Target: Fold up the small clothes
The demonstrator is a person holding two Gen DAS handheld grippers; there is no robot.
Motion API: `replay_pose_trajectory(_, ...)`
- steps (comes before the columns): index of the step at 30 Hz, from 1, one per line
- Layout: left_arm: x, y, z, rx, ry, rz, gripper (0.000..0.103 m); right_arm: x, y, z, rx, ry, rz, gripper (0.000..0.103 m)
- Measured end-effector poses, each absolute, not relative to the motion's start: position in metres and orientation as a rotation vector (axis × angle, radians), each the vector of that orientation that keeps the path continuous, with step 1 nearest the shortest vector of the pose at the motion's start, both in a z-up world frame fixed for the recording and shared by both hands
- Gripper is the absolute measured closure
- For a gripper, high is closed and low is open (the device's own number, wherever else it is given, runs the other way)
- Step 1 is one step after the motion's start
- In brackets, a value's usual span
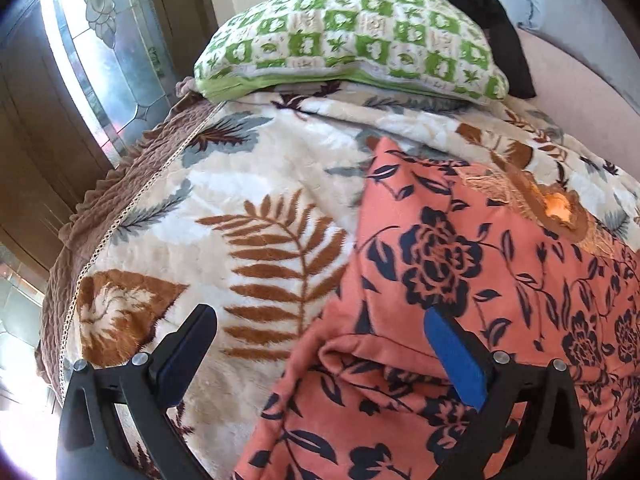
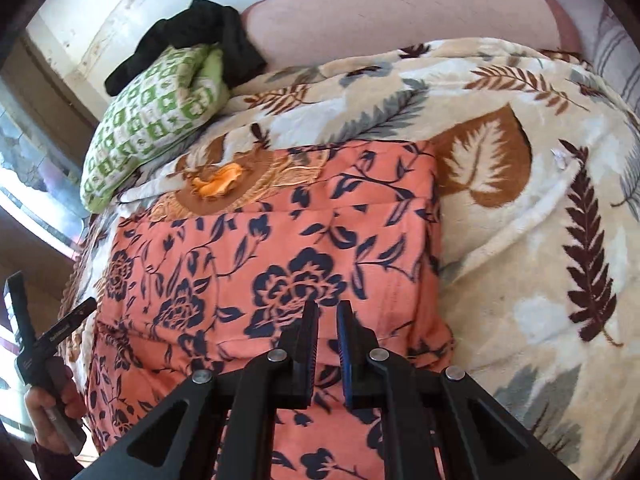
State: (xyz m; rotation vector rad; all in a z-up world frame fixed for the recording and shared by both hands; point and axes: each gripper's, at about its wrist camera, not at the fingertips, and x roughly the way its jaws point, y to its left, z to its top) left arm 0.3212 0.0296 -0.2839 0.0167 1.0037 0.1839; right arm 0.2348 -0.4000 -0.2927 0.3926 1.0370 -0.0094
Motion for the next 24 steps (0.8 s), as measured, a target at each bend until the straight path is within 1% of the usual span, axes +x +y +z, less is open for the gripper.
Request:
replay_pose_trajectory(4, 0.334, 0.042, -0.311, -0.009, 1.107, 0.206, 0.0, 0.241, -0.406, -0.309, 0.386, 1.096, -0.031, 0.089)
replay_pose_trajectory(6, 0.333, 0.041, -0.314, 0.007, 1.104, 0.209, 0.0, 0.244, -0.408, -0.323, 0.413, 1.15, -0.031, 0.09)
replay_pose_trajectory(9, 0.331, 0.039, -0.317, 0.054, 1.09, 0.203, 0.0, 0.238, -0.409, -0.324, 0.416, 1.144, -0.021, 0.09)
replay_pose_trajectory(13, 0.327, 0.044, -0.322, 0.034, 1.091, 0.179, 0.0, 0.231, -0.413, -0.332, 0.475, 1.123, -0.033, 0.09)
replay_pose_trajectory(19, 0.321, 0.048, -0.326, 0.041, 1.082, 0.14, 0.0, 0.229, -0.404, -0.334, 0.406, 1.101, -0.044, 0.09)
replay_pose_trajectory(24, 0.314, 0.055, -0.327, 0.012, 1.073, 0.103, 0.0, 0.225, -0.415, -0.34, 0.48, 1.087, -0.009, 0.093)
